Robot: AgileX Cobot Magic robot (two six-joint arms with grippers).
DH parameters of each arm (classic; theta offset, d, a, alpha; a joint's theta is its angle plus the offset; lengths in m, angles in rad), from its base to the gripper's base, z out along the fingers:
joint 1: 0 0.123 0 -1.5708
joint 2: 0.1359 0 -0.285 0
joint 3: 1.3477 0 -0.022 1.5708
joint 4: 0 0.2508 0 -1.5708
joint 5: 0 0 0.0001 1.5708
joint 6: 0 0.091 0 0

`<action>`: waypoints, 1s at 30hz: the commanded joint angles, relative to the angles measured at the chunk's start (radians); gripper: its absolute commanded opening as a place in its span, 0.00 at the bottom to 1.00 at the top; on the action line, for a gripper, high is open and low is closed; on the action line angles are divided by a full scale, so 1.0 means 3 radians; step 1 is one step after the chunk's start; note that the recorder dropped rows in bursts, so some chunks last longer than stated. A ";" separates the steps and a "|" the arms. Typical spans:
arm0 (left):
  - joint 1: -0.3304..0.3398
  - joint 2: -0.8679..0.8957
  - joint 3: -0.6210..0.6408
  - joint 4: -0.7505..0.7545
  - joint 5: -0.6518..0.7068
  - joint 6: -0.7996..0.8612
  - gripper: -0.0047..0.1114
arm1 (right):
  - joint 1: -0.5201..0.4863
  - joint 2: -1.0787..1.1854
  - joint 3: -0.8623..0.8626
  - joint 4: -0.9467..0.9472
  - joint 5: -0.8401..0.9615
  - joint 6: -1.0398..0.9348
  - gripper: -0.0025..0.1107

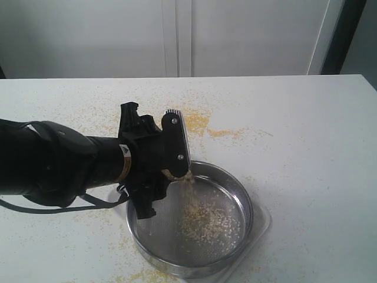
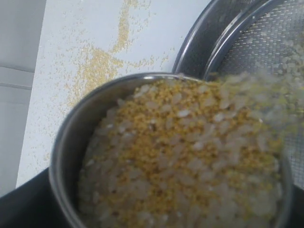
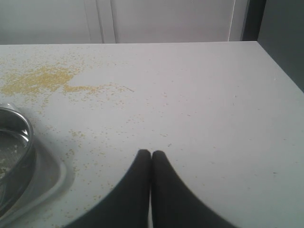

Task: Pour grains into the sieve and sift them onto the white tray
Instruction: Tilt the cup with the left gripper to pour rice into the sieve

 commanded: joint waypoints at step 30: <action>-0.0002 0.0010 -0.0042 0.0253 0.0025 0.0354 0.04 | 0.0020 -0.0020 0.0019 0.0000 -0.0050 -0.0001 0.02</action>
